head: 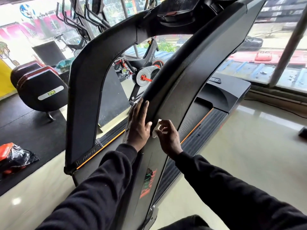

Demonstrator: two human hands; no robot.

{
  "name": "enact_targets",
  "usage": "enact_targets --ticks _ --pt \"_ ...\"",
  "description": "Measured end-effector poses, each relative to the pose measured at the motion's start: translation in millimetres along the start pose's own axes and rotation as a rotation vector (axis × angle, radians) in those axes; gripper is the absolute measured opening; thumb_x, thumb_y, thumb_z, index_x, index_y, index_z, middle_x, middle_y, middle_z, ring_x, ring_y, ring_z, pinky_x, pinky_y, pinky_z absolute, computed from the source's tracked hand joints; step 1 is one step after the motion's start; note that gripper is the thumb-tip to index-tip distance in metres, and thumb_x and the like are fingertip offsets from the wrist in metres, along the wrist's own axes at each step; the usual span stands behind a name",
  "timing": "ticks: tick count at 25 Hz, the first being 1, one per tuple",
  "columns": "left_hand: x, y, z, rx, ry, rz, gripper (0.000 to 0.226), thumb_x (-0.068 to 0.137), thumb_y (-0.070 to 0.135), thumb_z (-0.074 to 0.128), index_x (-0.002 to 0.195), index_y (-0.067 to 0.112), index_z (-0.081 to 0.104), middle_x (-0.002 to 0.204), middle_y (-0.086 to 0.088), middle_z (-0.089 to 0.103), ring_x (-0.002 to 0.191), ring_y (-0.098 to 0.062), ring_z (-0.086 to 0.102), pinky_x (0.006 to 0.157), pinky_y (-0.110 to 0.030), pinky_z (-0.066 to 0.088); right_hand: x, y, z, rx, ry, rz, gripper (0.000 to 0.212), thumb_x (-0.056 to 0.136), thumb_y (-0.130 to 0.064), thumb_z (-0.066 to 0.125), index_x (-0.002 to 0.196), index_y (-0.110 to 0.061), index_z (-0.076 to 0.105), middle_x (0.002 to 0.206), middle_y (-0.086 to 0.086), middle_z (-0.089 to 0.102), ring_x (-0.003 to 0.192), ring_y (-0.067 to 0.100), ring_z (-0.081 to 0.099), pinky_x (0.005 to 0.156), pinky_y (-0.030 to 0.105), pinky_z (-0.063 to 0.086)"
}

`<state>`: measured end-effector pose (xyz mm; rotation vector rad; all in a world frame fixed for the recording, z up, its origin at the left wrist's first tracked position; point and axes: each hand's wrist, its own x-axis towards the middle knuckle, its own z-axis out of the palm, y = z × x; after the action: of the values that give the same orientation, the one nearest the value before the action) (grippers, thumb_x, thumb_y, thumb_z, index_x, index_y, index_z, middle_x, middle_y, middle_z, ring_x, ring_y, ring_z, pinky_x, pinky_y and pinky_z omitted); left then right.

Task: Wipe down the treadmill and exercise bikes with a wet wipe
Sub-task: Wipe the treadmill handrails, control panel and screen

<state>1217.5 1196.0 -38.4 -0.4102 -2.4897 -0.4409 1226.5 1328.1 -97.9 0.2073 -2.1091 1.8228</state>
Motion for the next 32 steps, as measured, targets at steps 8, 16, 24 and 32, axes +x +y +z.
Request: enact_targets --ticks 8,16,24,32 --pt "-24 -10 -4 -0.025 -0.070 -0.032 0.092 0.080 0.005 0.073 0.155 0.015 0.023 0.162 -0.011 0.019 0.146 -0.026 0.023 0.121 -0.028 0.016 -21 -2 20 -0.031 0.044 0.091 0.025 0.084 -0.010 0.067 0.092 -0.030 0.054 0.083 -0.010 0.062 0.075 0.002 0.060 0.069 0.020 0.048" --pt "-42 -13 -4 -0.013 -0.082 -0.085 0.091 0.080 0.005 0.072 0.155 0.020 0.023 0.162 -0.011 0.020 0.144 -0.027 0.027 0.118 -0.022 0.009 -47 -1 36 -0.047 0.017 0.193 0.016 0.087 -0.014 0.064 0.084 -0.026 0.053 0.071 -0.014 0.059 0.066 0.003 0.058 0.065 0.023 0.046" --pt "-53 -3 -12 0.072 -0.198 -0.184 0.096 0.080 0.005 0.070 0.157 0.026 0.016 0.163 -0.009 0.016 0.144 -0.027 0.026 0.116 -0.024 0.012 -65 16 49 0.010 -0.030 0.279 0.013 0.087 -0.032 0.059 0.092 -0.037 0.048 0.092 -0.001 0.063 0.085 0.020 0.064 0.080 0.043 0.053" --pt "-59 7 -5 0.141 -0.177 -0.270 0.104 0.078 0.012 0.074 0.155 0.032 0.008 0.163 -0.008 0.017 0.144 -0.028 0.027 0.119 -0.032 0.016 -60 6 33 0.008 -0.066 0.255 0.020 0.083 -0.014 0.067 0.080 -0.027 0.051 0.086 0.000 0.062 0.082 0.026 0.061 0.080 0.047 0.051"
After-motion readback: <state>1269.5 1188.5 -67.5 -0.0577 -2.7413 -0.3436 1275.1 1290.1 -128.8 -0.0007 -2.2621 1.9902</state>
